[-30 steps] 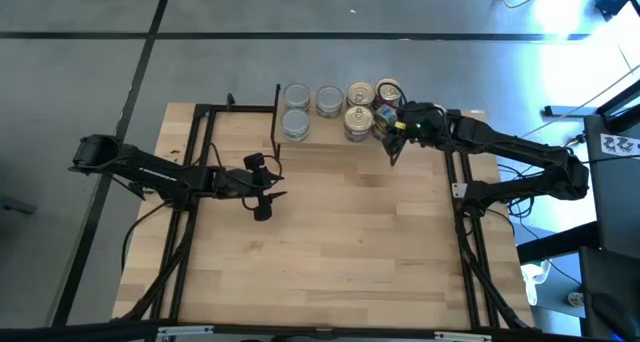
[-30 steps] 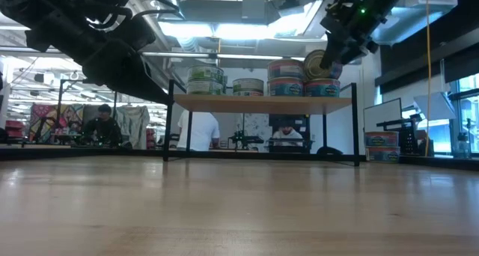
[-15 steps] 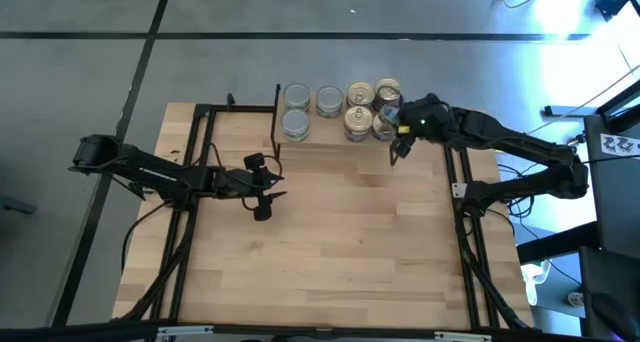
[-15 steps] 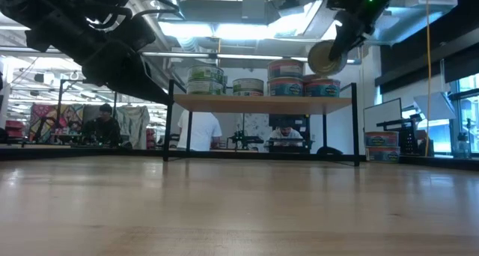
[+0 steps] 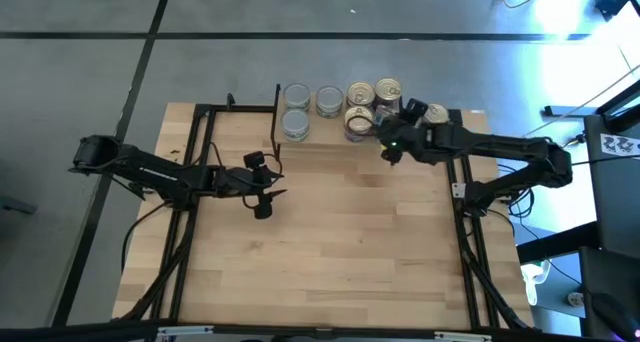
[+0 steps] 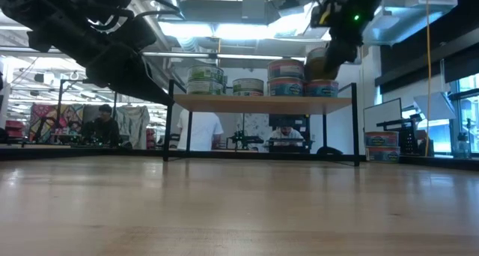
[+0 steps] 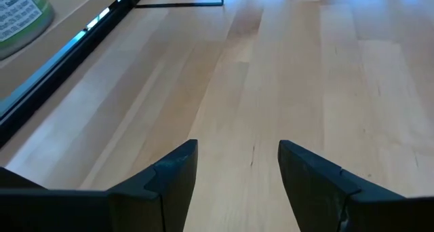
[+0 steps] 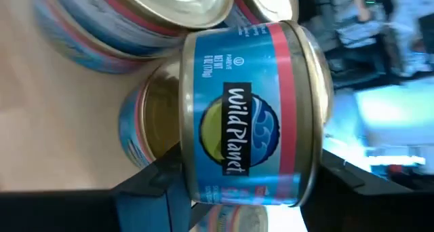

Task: Stack canned seafood by type on shelf
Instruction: Adjust the blue pink tuna can

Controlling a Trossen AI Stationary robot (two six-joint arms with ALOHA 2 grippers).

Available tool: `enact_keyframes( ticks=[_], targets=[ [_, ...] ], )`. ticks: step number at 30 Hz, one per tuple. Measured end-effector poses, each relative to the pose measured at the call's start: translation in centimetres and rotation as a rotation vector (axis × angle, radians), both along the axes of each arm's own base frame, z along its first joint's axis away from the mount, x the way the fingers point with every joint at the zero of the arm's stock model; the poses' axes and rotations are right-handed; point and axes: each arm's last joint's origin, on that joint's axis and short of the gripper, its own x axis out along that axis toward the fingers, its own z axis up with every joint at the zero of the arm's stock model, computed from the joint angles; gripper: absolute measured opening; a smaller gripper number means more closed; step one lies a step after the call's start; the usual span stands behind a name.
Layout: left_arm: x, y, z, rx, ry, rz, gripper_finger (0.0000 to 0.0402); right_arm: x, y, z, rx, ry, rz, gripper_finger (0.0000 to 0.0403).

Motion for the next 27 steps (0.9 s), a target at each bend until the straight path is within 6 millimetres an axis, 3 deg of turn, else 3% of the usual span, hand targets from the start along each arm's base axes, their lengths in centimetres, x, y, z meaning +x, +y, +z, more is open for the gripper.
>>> enact_keyframes(
  ticks=[4, 15, 27],
  targets=[
    [0.0, 0.0, 0.0, -0.001, 0.0, 0.001, 0.0203, 0.5, -0.3, -0.8, -0.083, 0.068, -0.06, 0.0197],
    [0.0, 0.0, 0.0, -0.003, -0.001, 0.003, 0.0203, 0.8, -0.5, -0.4, -0.108, 0.032, -0.079, 0.0199],
    [0.0, 0.0, 0.0, -0.004, -0.002, 0.003, 0.0203, 1.2, -0.6, -1.5, -0.136, 0.062, -0.101, 0.0217]
  ],
)
